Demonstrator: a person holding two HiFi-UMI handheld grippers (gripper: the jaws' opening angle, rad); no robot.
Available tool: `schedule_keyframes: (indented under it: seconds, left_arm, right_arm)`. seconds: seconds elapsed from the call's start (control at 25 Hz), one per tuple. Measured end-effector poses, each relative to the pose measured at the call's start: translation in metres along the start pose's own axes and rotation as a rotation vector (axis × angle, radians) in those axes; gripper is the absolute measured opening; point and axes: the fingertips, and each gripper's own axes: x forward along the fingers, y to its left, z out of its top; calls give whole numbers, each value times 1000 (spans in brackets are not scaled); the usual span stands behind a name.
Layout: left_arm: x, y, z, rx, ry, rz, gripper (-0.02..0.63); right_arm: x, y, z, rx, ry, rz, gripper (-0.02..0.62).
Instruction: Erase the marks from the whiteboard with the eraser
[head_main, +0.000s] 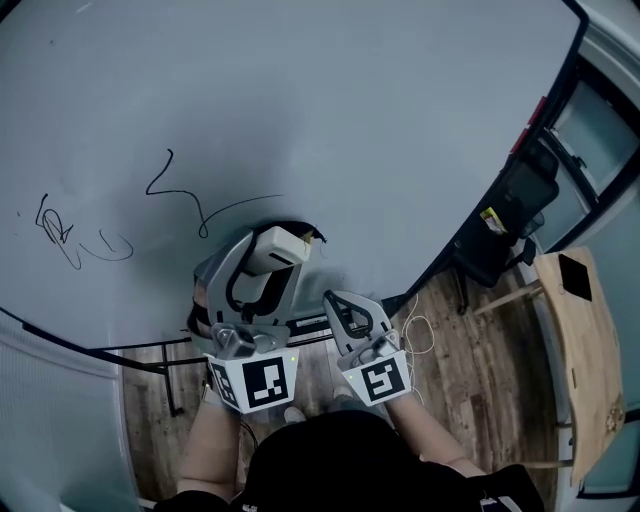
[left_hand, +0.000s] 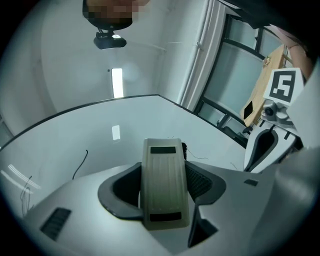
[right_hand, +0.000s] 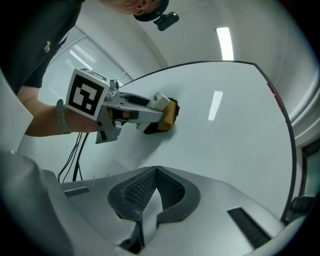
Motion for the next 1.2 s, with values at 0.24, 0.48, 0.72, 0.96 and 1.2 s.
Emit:
schedule_keyframes:
  seconds: [0.24,0.48,0.72,0.96,1.2]
  left_arm:
    - [35,25,15,23,19,53,262]
    - [43,28,15,15,23,89,262]
    - [30,42,1,-85,40,144,262]
    - [6,61,-29,-114,112,191,262]
    - [-25,69,-67,-187,169,243,262]
  right_arm:
    - [13,-24,15,-34,-36,30,28]
    - [22,-29,17,-16,-67,77,28]
    - [31,-16,27,24,-124,139,28]
    - [43,1,46,96,-225,188,29]
    - [51,29,44,89,-209,269,28]
